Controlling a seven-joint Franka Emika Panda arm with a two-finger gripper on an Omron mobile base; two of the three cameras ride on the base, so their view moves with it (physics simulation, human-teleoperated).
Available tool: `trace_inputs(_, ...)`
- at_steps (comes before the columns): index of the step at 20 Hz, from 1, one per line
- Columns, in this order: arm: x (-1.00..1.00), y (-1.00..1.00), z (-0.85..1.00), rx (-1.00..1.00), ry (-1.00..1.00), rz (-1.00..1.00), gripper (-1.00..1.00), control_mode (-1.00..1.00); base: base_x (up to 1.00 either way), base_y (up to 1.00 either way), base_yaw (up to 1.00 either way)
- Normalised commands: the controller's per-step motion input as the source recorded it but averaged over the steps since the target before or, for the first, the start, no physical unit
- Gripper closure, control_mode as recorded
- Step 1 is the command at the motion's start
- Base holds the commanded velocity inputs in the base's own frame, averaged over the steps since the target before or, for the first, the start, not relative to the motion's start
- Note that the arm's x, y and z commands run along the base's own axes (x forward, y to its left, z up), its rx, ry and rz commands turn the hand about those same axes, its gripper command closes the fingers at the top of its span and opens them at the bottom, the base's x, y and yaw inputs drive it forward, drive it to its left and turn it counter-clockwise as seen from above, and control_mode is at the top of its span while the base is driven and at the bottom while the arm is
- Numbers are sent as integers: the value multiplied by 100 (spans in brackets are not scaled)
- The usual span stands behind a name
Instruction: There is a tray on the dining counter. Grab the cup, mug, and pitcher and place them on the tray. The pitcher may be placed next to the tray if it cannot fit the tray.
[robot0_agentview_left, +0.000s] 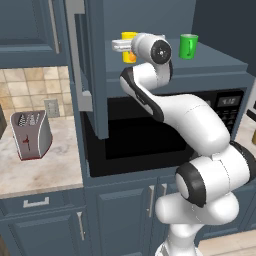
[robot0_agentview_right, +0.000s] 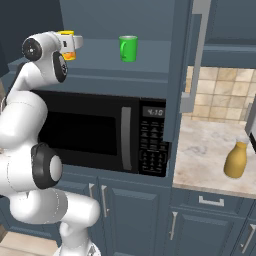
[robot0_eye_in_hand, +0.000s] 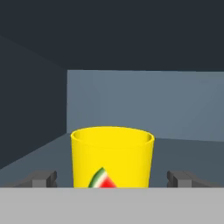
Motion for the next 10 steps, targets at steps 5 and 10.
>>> trace_inputs(5,8,0,0,0,0,0,-100,-100,0,0,0)
trace_inputs(10,16,0,0,0,0,0,-100,-100,0,0,0)
